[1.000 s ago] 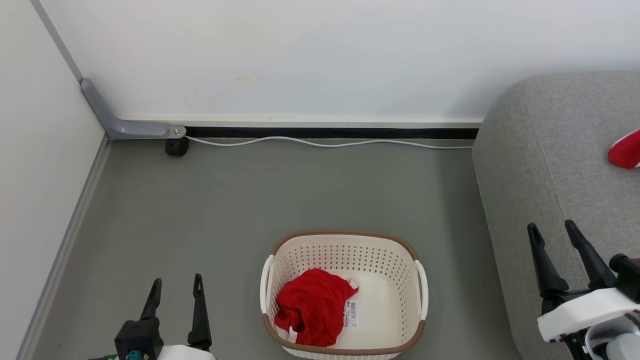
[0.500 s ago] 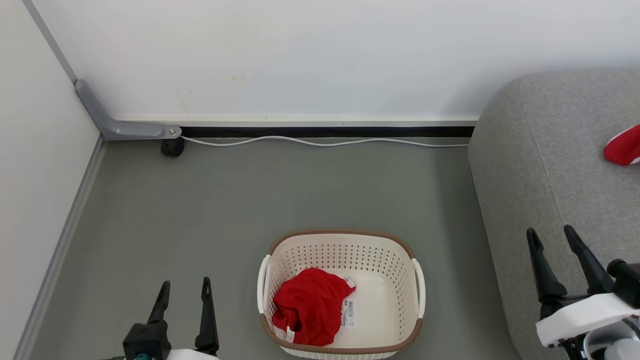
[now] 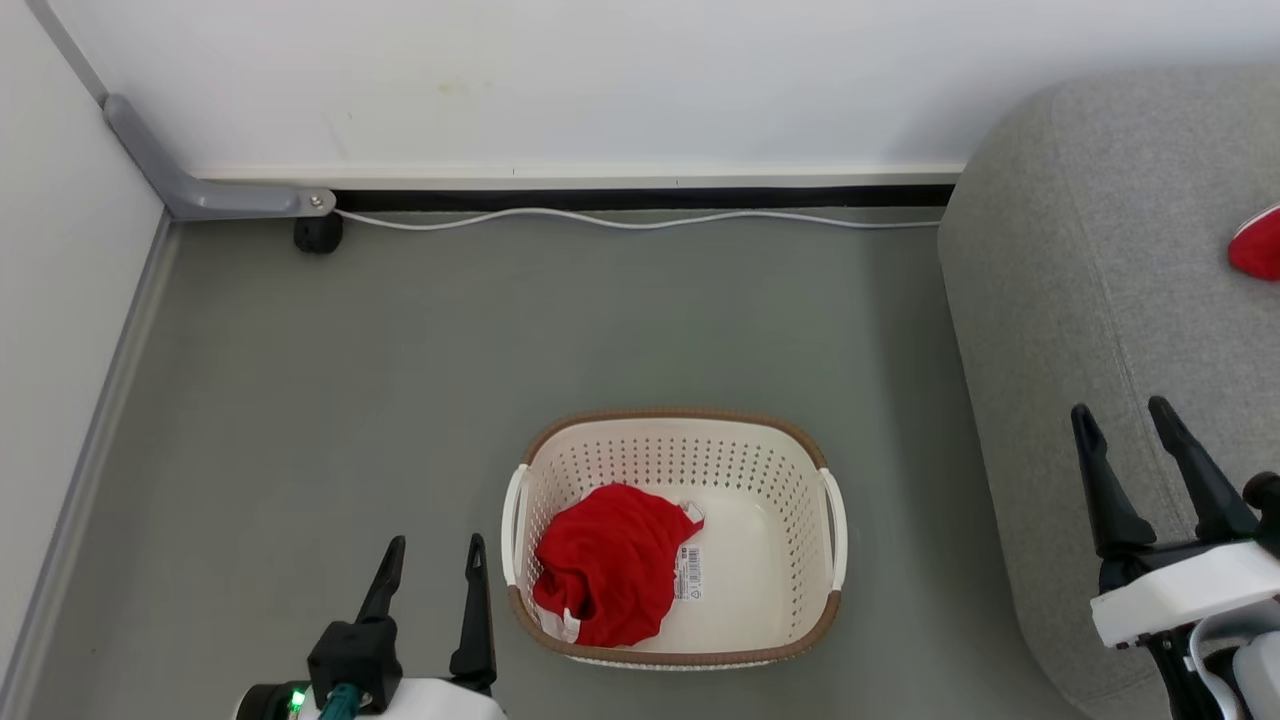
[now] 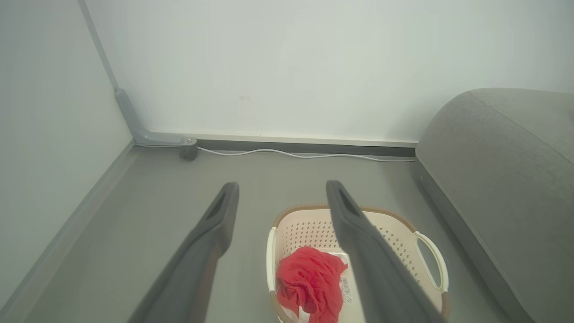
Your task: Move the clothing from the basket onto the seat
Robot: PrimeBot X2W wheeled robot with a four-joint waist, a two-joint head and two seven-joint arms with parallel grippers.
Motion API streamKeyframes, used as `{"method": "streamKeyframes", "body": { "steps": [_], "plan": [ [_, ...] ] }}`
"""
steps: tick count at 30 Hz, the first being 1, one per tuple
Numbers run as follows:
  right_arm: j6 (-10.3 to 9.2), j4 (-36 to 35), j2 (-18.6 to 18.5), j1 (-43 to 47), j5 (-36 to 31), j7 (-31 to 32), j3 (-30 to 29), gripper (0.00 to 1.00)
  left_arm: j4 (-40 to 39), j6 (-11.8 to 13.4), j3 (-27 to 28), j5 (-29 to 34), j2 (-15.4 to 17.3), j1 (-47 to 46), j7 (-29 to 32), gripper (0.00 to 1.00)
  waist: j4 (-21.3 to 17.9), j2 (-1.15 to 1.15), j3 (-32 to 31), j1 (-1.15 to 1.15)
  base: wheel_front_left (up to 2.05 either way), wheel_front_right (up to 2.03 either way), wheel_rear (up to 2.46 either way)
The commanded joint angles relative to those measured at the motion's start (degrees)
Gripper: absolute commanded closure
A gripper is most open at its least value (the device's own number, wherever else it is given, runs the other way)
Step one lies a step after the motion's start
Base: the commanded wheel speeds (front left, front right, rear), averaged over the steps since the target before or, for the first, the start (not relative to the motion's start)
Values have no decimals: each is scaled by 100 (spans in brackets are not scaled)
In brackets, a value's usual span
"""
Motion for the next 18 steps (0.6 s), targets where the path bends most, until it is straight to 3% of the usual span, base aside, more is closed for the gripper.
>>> {"method": "streamKeyframes", "body": {
  "steps": [1, 18],
  "plan": [
    [22, -231, -191, -223, 75, -33, 139, 0, -126, 115, 38, -71, 18, -331, -36, 0, -51, 0, 243, 0, 0, 0, 0],
    [22, -986, -985, -1082, 458, -33, 224, 0, -1, 846, -1512, -786, 18, -1800, -36, 0, -234, 0, 2022, 0, 0, 0, 0]
  ]
}}
